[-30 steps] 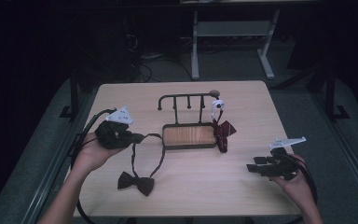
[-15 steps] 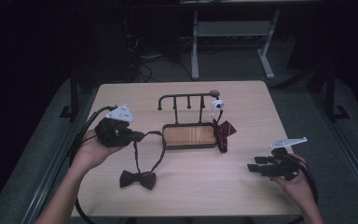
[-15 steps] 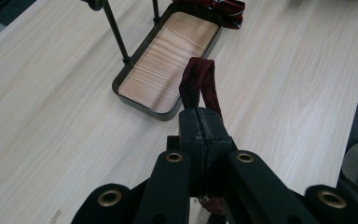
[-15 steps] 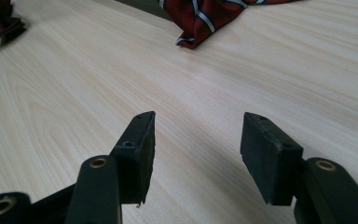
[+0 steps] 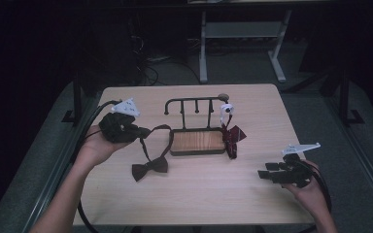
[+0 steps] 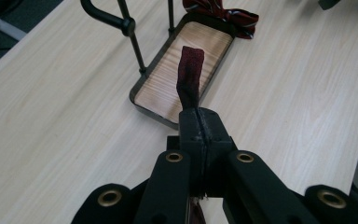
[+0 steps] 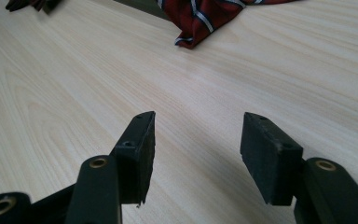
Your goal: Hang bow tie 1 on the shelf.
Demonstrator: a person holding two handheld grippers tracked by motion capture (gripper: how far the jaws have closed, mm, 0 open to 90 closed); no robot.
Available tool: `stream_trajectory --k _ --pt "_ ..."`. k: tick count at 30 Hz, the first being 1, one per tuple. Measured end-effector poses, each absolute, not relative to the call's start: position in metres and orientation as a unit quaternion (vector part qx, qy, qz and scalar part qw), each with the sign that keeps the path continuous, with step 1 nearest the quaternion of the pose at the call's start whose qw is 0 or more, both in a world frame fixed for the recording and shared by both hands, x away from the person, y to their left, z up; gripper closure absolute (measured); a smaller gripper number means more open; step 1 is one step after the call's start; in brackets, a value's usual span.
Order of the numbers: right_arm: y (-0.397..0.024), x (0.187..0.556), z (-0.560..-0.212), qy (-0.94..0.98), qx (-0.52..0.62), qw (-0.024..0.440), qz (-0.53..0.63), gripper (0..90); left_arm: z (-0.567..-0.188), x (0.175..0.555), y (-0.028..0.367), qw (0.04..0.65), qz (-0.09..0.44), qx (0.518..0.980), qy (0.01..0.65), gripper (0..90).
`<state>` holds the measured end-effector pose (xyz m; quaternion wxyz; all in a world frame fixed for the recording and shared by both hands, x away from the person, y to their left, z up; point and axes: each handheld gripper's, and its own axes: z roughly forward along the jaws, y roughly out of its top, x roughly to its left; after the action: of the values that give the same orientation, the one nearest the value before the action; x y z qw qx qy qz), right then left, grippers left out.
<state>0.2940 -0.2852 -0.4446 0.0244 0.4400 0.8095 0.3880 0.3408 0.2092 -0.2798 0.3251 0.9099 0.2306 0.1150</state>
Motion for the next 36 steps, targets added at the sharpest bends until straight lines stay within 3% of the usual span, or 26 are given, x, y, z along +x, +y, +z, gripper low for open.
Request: stream_trajectory --k 36 --pt "-0.285 0.294 -0.445 0.811 0.438 0.022 0.386 44.8 -0.256 0.377 0.202 0.306 0.124 0.91 0.251 89.6"
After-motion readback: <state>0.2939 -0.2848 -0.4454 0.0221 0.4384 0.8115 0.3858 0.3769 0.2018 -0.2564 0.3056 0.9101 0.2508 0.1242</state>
